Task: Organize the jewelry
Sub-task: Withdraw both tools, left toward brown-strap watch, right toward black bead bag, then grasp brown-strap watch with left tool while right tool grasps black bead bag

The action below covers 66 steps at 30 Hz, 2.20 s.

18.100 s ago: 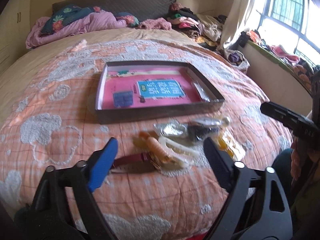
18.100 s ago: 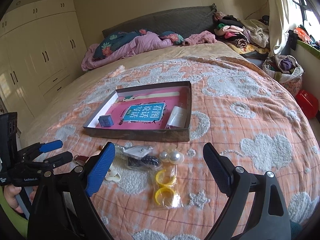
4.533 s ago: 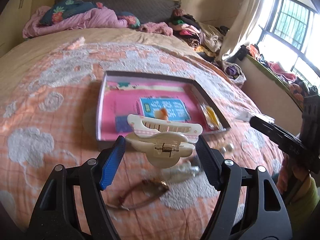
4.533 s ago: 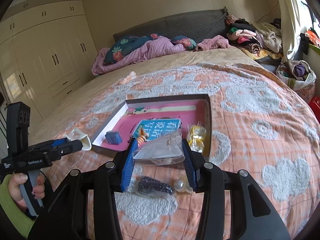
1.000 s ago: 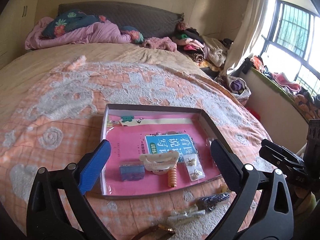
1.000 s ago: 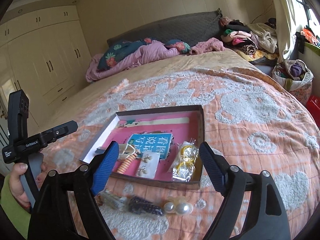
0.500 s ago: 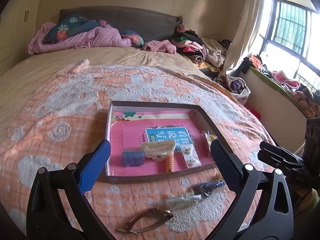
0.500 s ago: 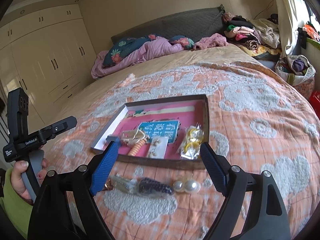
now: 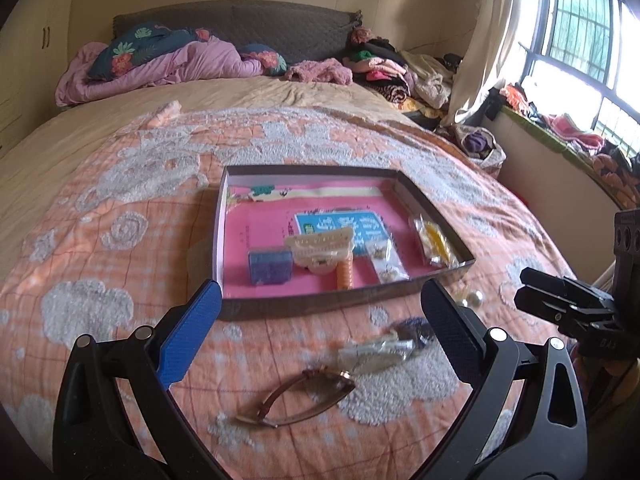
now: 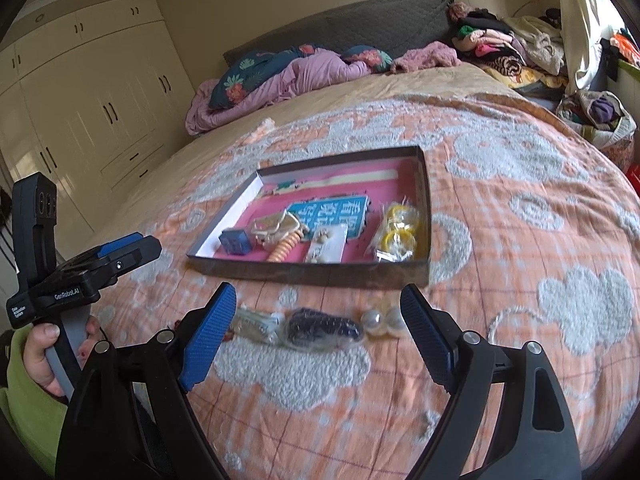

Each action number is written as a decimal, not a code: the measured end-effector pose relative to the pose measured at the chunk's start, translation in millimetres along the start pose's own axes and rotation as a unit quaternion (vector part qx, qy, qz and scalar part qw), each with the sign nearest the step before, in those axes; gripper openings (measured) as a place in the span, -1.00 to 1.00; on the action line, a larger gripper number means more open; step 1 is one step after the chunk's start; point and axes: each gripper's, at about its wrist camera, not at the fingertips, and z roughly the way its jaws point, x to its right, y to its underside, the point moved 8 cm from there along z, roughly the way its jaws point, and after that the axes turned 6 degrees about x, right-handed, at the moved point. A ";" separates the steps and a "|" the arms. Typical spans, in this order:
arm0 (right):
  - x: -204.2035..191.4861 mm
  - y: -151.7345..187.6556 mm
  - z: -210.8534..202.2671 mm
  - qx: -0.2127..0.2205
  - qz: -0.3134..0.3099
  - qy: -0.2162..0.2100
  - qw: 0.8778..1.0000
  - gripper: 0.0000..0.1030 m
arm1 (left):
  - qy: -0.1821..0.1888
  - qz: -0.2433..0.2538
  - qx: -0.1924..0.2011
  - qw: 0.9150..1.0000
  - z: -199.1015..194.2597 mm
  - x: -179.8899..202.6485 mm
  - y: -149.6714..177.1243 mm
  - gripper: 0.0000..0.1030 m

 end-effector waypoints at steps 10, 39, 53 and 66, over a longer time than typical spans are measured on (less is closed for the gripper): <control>5.5 25.4 10.4 -0.039 0.026 0.005 0.999 0.62 | -0.014 0.029 -0.047 0.998 8.3 -3.3 40.5 0.81; 15.1 64.2 70.2 -0.112 0.113 0.001 0.987 0.61 | -0.011 0.076 -0.136 0.988 61.8 1.0 100.3 0.54; 11.1 53.4 100.6 -0.092 0.111 0.027 0.989 0.23 | 0.016 0.061 -0.128 0.990 59.5 5.3 93.7 -0.19; -2.7 43.3 79.0 -0.057 0.055 0.004 0.997 -0.06 | 0.066 -0.026 -0.106 0.992 36.1 -7.6 74.8 -0.33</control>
